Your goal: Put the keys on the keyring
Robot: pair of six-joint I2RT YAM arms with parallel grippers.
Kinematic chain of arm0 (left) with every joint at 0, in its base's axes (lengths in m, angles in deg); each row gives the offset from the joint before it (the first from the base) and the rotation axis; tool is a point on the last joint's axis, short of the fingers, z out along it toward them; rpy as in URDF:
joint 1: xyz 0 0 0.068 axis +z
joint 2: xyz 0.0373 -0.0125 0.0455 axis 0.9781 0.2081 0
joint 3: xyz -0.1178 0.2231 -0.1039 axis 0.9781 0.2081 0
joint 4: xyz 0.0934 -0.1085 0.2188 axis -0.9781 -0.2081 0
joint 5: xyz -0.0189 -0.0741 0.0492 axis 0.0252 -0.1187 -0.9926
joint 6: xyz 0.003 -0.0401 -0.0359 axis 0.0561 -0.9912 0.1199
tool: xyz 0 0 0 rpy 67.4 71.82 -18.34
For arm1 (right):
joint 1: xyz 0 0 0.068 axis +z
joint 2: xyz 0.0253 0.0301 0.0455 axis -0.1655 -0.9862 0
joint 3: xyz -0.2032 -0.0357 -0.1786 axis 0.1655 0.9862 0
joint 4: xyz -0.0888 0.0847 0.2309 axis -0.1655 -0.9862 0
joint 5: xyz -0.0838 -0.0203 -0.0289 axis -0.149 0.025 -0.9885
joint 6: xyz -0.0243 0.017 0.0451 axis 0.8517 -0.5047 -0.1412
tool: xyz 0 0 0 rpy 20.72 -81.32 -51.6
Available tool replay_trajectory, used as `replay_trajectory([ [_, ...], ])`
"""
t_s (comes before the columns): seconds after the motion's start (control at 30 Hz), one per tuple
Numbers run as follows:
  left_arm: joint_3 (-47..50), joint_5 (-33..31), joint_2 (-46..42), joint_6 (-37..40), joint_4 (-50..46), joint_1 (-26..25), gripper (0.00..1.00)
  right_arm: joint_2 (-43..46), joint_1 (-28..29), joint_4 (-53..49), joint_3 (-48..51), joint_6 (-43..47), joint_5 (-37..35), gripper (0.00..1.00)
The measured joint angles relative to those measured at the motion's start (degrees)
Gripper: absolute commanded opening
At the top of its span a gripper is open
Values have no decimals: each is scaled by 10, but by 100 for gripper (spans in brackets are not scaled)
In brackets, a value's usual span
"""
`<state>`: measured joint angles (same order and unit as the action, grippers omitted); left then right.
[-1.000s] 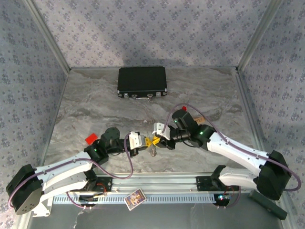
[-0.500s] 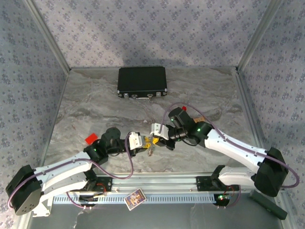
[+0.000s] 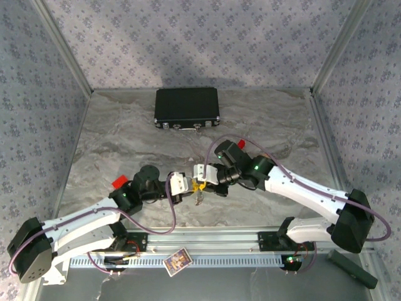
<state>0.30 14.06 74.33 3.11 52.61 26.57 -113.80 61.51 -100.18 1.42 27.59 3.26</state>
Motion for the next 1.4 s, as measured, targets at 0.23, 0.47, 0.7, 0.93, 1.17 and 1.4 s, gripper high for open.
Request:
replay_trajectory([
  [0.23,20,2,-2,-19,45,0,0,46,-39,78,74,-39,44,26],
  [0.47,62,-1,-2,-56,129,0,0,54,-54,150,118,-77,74,25],
  [0.7,62,-1,-2,-66,157,0,0,48,-58,183,120,-88,93,12],
  [0.93,62,-5,-1,-64,156,0,15,45,-60,177,118,-87,102,0],
  [1.17,38,-5,-1,-43,89,0,15,37,-50,87,68,-47,68,0],
  [1.4,22,-5,-1,-28,66,0,14,16,-30,10,13,-4,25,0],
])
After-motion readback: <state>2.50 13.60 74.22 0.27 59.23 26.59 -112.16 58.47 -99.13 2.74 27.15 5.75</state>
